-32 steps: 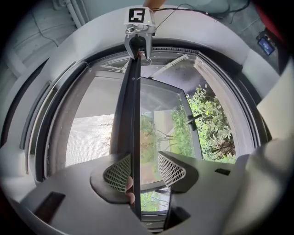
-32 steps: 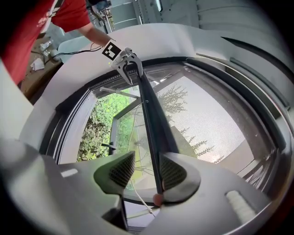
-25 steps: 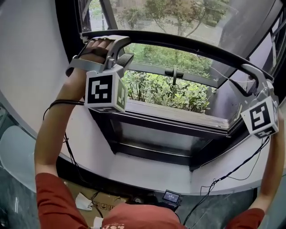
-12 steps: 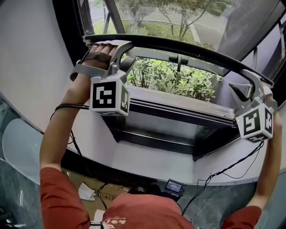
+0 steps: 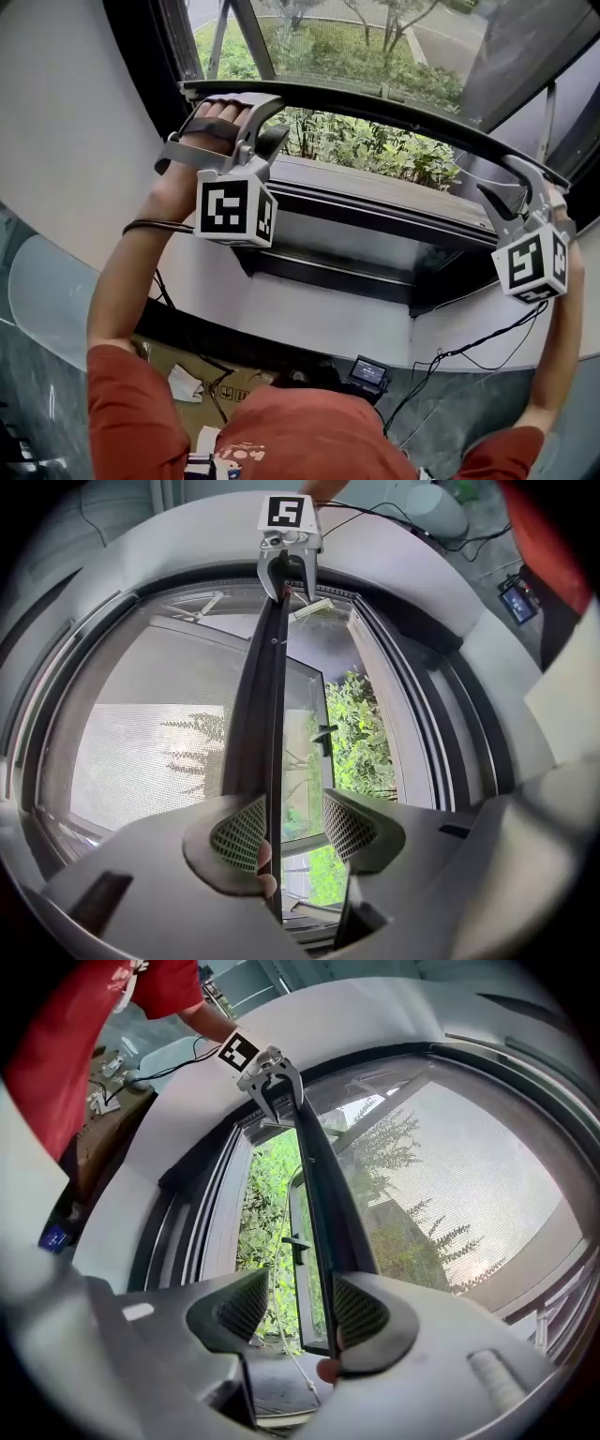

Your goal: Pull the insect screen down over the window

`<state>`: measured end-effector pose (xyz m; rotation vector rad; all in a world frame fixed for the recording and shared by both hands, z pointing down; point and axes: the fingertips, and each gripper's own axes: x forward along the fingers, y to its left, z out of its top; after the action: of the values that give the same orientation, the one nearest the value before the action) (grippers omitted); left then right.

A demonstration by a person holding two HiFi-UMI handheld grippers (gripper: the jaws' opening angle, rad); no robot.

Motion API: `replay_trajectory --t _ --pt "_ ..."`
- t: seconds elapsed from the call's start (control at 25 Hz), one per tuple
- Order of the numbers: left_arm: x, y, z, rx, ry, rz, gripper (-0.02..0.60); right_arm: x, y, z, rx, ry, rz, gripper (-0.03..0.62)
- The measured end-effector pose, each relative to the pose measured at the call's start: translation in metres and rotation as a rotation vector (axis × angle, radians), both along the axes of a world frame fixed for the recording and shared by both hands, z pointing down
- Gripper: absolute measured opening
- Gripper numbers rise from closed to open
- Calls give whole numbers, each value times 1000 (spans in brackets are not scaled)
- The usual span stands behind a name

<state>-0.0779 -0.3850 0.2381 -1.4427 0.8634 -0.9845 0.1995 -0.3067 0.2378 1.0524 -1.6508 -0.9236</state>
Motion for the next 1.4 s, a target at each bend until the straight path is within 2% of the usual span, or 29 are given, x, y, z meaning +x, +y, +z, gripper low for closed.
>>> replay_trajectory --t 0.44,0.68,0.96,1.2,1.4 --pt "2 4 48 -68 3 7 189 2 2 47 -82 -68 1 221" --pt "1 7 83 -136 -4 15 189 1 6 82 -140 -85 7 222" --pt "1 9 105 -175 18 20 189 -2 9 102 -160 -148 7 222" --pt "-3 12 135 -229 -4 14 187 -3 11 133 -201 -158 14 221" --pt "-4 14 142 -241 4 7 188 -6 12 136 -199 -197 14 222"
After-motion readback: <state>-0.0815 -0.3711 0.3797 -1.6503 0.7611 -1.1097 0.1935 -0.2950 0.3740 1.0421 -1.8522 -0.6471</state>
